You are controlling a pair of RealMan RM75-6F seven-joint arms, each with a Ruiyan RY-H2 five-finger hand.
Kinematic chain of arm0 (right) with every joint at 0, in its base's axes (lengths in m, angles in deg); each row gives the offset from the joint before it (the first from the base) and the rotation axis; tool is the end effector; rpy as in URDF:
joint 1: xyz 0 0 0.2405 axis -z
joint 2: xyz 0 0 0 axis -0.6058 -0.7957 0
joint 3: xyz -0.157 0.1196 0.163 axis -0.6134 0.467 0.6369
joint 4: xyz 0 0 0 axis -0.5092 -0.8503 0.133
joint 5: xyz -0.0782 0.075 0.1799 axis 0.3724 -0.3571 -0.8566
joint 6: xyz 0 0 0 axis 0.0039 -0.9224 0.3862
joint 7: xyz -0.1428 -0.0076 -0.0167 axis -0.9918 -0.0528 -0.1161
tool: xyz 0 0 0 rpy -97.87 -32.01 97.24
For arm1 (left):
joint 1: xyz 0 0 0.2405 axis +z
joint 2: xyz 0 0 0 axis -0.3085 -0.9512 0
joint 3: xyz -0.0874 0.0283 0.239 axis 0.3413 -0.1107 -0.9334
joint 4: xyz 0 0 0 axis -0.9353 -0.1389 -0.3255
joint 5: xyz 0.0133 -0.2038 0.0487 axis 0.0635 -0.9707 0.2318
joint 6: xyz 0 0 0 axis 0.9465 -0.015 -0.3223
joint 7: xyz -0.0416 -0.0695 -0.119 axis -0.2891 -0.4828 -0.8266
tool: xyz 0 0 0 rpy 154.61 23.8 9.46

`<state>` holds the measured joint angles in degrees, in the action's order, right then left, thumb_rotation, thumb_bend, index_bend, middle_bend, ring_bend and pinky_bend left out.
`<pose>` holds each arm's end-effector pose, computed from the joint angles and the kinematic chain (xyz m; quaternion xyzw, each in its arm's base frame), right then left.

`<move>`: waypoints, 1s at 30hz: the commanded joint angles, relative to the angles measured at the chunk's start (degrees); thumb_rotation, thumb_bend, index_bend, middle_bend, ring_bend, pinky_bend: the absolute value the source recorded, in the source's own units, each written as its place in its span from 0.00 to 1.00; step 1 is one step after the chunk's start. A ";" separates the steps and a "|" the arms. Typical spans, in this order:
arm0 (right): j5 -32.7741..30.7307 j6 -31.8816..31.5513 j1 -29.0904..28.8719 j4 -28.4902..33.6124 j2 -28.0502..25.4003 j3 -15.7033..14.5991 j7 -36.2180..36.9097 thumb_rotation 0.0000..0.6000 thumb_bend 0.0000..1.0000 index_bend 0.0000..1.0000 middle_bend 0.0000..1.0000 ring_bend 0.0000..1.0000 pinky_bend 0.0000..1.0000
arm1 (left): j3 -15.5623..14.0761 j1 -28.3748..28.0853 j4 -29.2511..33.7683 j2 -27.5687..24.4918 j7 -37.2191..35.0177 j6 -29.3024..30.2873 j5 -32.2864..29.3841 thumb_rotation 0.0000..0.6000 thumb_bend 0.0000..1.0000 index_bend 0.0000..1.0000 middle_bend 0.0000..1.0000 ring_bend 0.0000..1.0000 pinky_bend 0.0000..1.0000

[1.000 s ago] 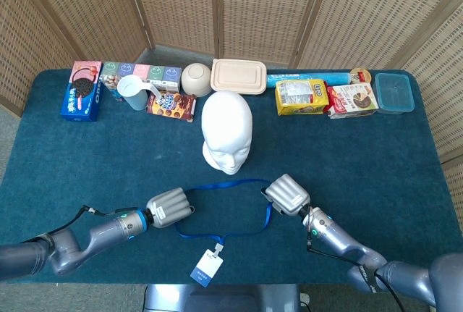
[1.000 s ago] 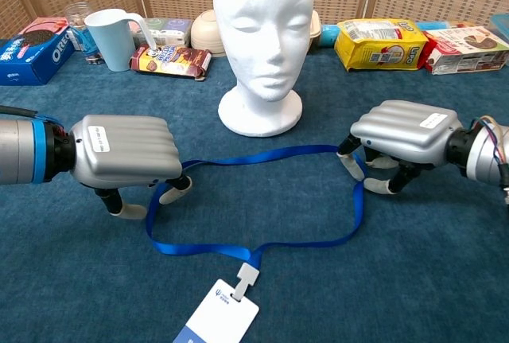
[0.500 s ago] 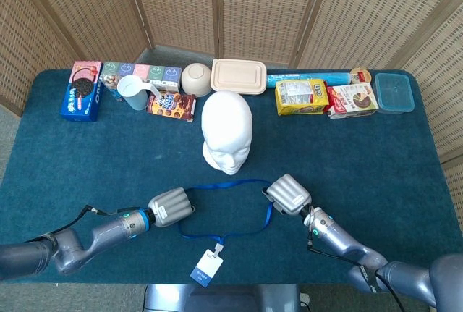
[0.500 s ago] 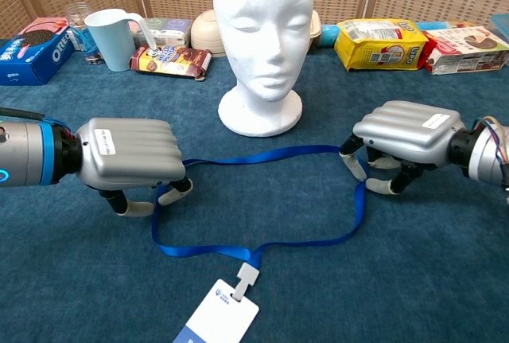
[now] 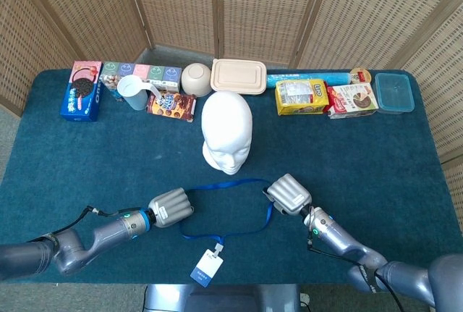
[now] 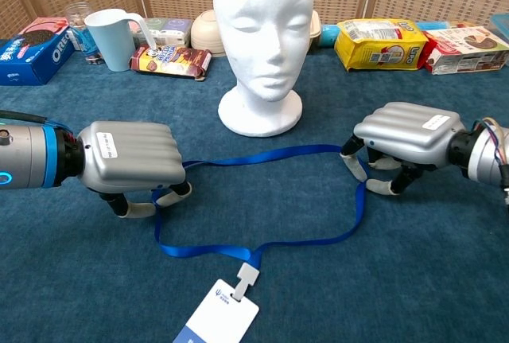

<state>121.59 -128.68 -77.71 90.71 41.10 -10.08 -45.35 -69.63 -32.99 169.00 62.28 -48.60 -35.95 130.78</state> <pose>-0.1914 -0.3134 -0.0479 0.8500 -0.2447 0.3122 0.3466 -0.1527 0.2917 -0.0503 -0.9508 -0.0188 -0.1848 0.2477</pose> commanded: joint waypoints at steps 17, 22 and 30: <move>-0.85 -4.68 1.60 8.23 -4.19 2.43 2.06 1.00 0.50 0.78 1.00 1.00 1.00 | 1.19 3.47 4.07 -4.03 -2.91 8.77 -0.64 0.94 0.48 0.60 1.00 1.00 1.00; -0.68 -6.94 2.27 12.98 -7.23 3.51 2.60 1.00 0.50 0.78 1.00 1.00 1.00 | 1.75 4.81 6.50 -6.62 -3.34 12.91 0.63 0.94 0.48 0.60 1.00 1.00 1.00; 0.00 -10.55 3.53 21.02 -13.19 5.15 3.98 1.00 0.50 0.78 1.00 1.00 1.00 | 3.66 6.83 11.83 -10.43 -3.67 18.55 1.27 0.94 0.48 0.60 1.00 1.00 1.00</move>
<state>121.27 -138.12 -74.66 110.00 29.42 -5.54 -41.80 -66.52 -26.62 179.70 52.78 -52.01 -18.14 131.90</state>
